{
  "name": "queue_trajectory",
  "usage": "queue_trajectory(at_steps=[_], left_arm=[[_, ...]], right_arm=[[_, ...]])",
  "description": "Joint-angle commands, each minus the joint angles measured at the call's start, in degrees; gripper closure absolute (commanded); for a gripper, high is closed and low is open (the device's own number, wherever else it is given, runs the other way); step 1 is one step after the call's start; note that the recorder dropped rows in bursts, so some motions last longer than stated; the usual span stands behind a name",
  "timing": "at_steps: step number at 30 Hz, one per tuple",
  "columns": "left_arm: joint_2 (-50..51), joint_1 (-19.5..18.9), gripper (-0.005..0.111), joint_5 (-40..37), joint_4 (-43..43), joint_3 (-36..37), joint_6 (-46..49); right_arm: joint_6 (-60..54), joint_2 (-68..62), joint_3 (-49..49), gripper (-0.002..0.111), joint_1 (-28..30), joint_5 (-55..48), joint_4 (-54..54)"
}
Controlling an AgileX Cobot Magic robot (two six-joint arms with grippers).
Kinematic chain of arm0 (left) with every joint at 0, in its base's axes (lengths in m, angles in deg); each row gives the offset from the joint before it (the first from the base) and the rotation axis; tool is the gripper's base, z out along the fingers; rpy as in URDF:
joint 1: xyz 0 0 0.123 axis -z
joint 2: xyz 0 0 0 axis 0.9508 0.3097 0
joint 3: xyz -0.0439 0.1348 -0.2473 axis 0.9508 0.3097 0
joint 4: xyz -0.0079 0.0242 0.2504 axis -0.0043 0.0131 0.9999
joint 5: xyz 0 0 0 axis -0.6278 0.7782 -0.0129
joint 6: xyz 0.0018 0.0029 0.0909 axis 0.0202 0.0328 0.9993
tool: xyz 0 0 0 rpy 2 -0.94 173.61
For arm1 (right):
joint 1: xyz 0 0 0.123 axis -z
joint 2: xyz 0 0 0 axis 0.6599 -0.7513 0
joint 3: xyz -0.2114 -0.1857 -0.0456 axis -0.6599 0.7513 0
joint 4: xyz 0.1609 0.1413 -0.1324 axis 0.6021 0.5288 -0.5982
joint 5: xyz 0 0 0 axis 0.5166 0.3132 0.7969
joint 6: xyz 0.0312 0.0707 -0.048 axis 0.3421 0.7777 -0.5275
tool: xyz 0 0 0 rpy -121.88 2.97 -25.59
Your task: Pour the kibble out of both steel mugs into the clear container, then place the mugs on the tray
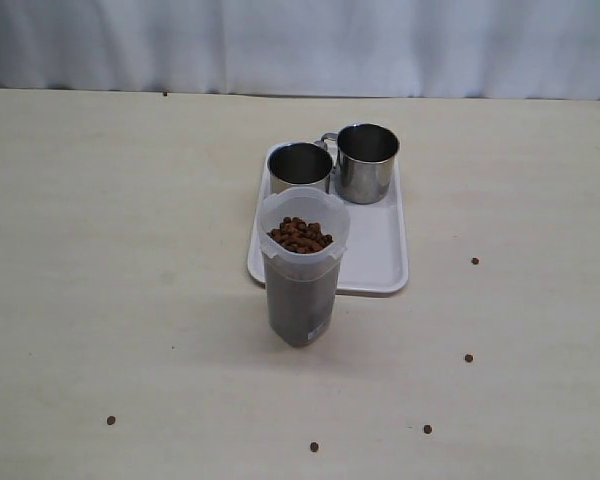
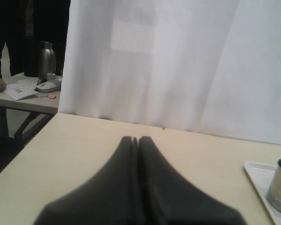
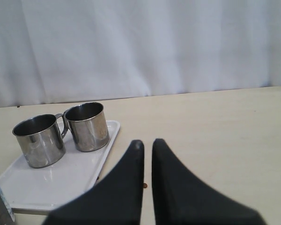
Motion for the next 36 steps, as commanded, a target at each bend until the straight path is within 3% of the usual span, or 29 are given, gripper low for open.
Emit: queue_trajectory(at_steps=[1, 6, 36], left_arm=[[-0.19, 0.05, 0.107, -0.14, -0.07, 0.15, -0.29], [-0.19, 0.05, 0.107, -0.14, -0.07, 0.15, -0.29], [-0.19, 0.05, 0.107, -0.14, -0.07, 0.15, -0.29]], right_arm=[[-0.56, 0.17, 0.13, 0.103, 0.27, -0.07, -0.36], [-2.30, 0.17, 0.13, 0.103, 0.41, -0.06, -5.67], [-2.43, 0.17, 0.13, 0.103, 0.41, -0.19, -6.53]])
